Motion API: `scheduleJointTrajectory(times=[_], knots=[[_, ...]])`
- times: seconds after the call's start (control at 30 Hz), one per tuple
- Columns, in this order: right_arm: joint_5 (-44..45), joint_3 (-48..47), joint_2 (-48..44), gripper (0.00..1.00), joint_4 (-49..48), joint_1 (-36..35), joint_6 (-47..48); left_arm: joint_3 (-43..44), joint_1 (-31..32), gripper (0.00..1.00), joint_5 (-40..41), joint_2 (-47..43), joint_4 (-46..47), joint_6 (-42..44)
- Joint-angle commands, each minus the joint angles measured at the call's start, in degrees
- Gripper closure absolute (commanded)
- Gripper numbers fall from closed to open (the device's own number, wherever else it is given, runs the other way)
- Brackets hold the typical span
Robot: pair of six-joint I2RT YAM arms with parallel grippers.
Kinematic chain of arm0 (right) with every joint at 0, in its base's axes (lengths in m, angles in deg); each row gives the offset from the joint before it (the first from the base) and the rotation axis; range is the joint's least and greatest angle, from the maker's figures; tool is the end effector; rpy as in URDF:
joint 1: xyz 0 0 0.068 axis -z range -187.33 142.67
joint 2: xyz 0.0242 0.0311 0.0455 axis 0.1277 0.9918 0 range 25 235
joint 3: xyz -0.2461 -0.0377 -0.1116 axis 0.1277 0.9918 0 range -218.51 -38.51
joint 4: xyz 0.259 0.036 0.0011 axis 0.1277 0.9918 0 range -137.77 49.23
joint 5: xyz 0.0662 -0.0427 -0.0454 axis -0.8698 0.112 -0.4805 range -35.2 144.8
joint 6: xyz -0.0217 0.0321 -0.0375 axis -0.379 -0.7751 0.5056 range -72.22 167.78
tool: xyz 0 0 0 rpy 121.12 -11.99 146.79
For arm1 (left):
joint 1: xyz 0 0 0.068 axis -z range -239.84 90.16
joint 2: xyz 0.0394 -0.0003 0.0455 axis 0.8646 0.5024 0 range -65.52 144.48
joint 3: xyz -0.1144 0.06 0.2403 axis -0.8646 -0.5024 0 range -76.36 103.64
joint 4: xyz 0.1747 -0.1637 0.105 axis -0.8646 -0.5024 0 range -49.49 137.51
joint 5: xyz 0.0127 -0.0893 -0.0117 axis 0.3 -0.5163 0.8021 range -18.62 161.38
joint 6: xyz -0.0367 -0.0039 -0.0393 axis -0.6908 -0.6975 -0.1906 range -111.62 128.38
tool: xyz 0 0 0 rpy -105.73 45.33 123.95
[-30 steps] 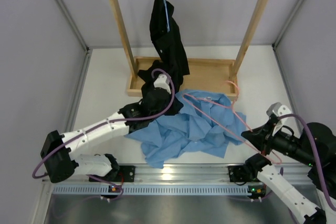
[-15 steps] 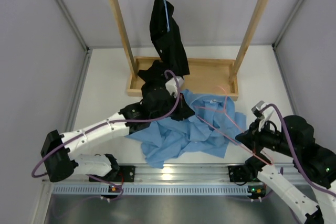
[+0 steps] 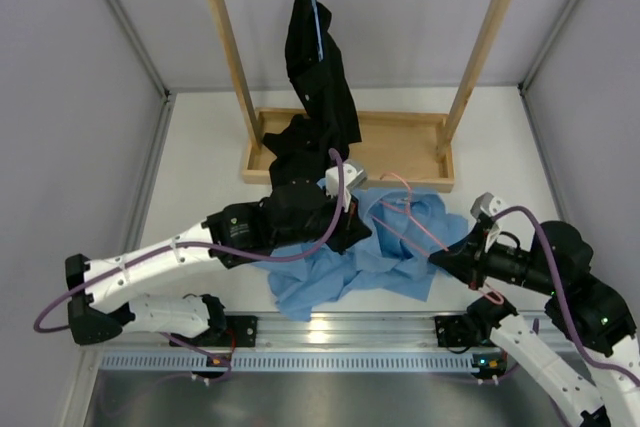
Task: Place the shirt on the hanger
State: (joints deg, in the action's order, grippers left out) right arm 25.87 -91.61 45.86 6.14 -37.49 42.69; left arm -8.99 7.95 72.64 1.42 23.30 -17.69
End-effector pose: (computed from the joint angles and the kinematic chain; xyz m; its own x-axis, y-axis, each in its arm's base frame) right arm 0.0314 0.0381 0.3502 -0.3915 -0.1377 -0.9098 -0.7968 0.5453 0.2603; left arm 0.0997 -0.2418 0.3741 -0.5402 0.1611 -0.8259 0.7577 0.5201 -0.3942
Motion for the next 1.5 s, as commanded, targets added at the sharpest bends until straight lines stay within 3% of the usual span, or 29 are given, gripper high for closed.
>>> scheduleJointTrajectory(times=[0.0,0.1,0.37,0.5,0.67,0.83,0.97,1.1,1.27,1.47], knots=[[-9.8,1.2,-2.7,1.00,-13.9,-0.4,1.0,5.0,1.7,1.00,4.2,-2.2,-7.5,4.1],[-18.1,1.9,-1.8,1.00,-18.7,-0.4,1.7,10.0,2.1,1.00,5.9,-1.4,-13.0,5.6],[-26.1,2.2,8.0,1.00,-31.8,-0.5,-4.2,21.5,5.5,1.00,4.0,-0.6,-21.1,10.9],[-31.4,2.4,14.0,1.00,-36.2,-0.5,-6.6,23.2,5.6,1.00,9.5,-1.7,-26.7,11.1],[-31.0,3.6,16.8,1.00,-41.6,-0.5,-8.9,20.9,5.6,1.00,15.9,-5.1,-29.6,12.5],[-29.9,6.0,20.7,1.00,-53.3,-0.7,-18.5,20.3,5.6,1.00,10.2,-3.2,-29.6,15.9],[-28.0,1.6,27.8,1.00,-45.7,-2.4,-14.5,22.1,5.6,1.00,11.7,-0.8,-29.5,16.3],[-26.4,1.3,31.8,1.00,-44.4,-5.4,-11.4,23.2,5.6,1.00,21.7,-0.8,-29.5,15.1],[-27.7,1.0,35.8,1.00,-44.3,-6.3,-9.4,22.6,5.6,1.00,22.8,-1.6,-29.6,16.9],[-29.2,3.4,38.5,1.00,-58.7,-8.1,-16.8,22.1,5.7,1.00,17.4,0.4,-29.8,18.7]])
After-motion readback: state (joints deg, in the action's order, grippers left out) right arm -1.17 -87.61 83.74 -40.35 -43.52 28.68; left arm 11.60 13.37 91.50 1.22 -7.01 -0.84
